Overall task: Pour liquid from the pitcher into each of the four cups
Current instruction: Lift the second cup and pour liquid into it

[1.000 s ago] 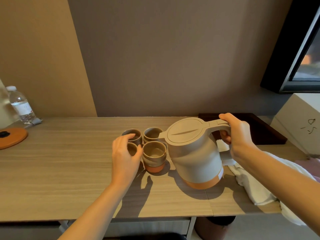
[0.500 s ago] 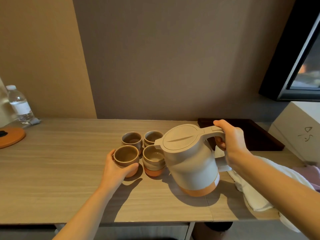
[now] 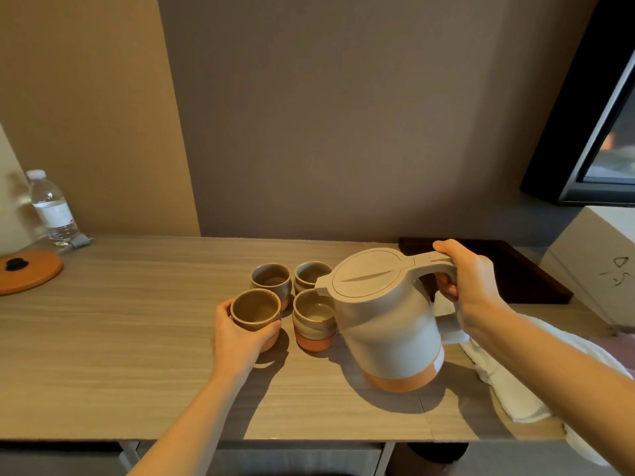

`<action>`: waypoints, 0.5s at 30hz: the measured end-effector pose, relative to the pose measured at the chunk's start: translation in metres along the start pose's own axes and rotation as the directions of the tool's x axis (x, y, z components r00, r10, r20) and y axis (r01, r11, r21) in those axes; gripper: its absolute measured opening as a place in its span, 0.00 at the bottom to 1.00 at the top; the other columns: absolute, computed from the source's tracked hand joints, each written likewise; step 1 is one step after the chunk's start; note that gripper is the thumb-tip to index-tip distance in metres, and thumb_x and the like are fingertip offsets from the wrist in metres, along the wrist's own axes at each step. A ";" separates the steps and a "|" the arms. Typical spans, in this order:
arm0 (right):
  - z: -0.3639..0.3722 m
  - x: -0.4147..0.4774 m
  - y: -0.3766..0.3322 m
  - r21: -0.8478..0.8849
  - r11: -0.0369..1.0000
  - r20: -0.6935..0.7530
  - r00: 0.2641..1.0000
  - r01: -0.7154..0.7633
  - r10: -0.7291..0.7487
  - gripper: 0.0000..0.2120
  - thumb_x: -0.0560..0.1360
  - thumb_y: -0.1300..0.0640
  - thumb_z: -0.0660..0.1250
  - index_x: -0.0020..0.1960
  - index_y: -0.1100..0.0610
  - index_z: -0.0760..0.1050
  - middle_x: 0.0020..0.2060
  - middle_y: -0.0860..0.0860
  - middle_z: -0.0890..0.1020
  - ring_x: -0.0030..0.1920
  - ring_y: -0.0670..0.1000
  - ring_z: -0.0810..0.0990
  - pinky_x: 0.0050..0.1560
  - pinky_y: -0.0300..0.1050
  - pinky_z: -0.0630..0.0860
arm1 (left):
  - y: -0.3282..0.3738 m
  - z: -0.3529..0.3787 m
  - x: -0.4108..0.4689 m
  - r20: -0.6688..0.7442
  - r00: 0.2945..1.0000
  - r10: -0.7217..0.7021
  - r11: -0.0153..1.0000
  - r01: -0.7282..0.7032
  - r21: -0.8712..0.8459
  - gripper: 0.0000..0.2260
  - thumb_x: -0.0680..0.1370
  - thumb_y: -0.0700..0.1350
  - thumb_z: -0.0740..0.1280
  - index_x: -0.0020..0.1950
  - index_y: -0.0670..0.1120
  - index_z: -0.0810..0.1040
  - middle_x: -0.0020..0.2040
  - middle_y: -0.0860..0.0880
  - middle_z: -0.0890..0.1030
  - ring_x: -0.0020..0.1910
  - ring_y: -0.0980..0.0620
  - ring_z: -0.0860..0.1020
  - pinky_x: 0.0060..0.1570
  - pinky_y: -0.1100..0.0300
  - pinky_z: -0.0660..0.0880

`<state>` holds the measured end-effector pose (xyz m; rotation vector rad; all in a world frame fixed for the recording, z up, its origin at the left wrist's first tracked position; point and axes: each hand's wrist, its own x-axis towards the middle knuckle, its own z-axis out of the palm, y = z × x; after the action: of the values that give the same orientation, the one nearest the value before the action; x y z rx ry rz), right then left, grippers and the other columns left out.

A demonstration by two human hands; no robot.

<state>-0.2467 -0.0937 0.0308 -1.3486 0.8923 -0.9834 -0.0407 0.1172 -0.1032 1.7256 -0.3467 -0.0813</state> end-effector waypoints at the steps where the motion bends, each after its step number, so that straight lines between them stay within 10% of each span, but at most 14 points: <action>1: 0.000 -0.001 -0.001 0.001 1.000 0.001 1.000 0.002 -0.002 0.19 0.72 0.49 0.69 0.52 0.65 0.77 0.38 0.55 0.78 0.37 0.50 0.73 0.36 0.41 0.68 | 0.001 -0.003 0.000 -0.001 1.000 -0.002 1.000 0.002 -0.008 0.40 0.61 0.44 0.83 0.67 0.48 0.67 0.61 0.47 0.76 0.60 0.47 0.75 0.51 0.57 0.74; 15: 0.004 -0.016 -0.028 0.065 0.998 0.060 0.998 0.018 -0.022 0.13 0.71 0.50 0.69 0.33 0.58 0.72 0.23 0.48 0.74 0.22 0.44 0.68 0.27 0.38 0.65 | 0.051 -0.029 -0.005 0.101 0.983 0.151 0.978 -0.163 0.128 0.39 0.59 0.50 0.84 0.65 0.52 0.69 0.60 0.51 0.71 0.58 0.51 0.73 0.48 0.59 0.74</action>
<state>-0.2503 -0.0764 0.0583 -1.3282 0.7965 -0.9737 -0.0473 0.1387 -0.0492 1.8258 -0.5654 -0.0213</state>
